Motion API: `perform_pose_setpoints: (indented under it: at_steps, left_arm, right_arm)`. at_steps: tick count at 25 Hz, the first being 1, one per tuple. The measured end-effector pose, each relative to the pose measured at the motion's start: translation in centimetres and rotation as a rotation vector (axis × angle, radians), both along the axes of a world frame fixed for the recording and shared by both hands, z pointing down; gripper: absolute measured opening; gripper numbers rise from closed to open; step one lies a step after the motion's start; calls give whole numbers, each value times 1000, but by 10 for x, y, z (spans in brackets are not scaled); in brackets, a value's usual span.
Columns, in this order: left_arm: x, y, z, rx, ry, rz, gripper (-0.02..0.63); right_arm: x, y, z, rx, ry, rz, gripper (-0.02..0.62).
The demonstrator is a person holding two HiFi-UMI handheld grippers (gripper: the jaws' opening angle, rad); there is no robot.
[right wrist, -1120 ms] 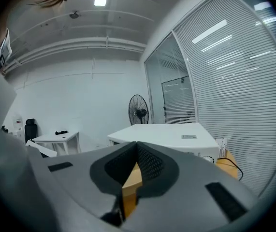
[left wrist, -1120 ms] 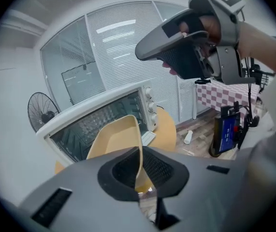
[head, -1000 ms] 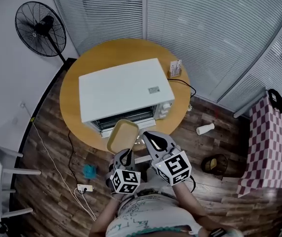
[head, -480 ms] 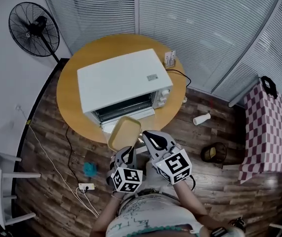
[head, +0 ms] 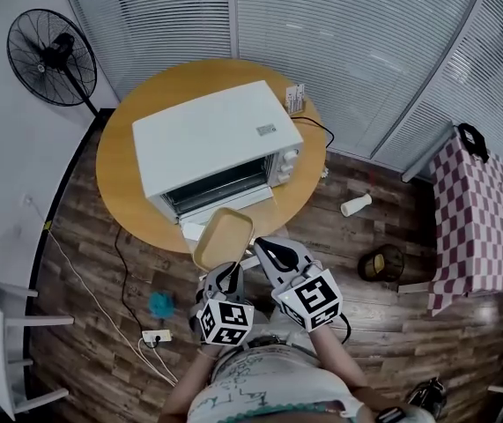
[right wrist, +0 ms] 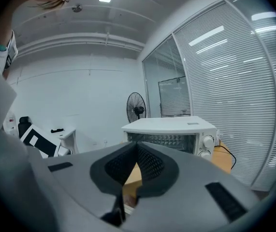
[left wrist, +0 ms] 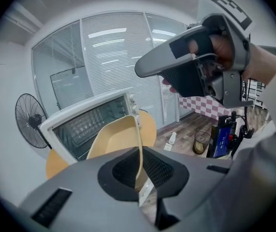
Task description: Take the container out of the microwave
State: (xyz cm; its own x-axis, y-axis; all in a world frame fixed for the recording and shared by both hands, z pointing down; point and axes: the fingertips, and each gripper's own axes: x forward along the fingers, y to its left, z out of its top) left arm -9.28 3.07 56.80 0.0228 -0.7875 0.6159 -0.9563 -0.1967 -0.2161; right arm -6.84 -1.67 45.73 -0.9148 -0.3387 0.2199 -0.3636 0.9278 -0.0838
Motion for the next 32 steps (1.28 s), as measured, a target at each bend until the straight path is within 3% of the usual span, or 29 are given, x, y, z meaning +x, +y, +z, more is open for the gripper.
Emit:
perform_pose_setpoints:
  at_steps: [32]
  left_arm:
    - [17, -1, 10, -26, 19, -9, 29]
  right_arm:
    - [1, 9, 21, -39, 71, -82, -8]
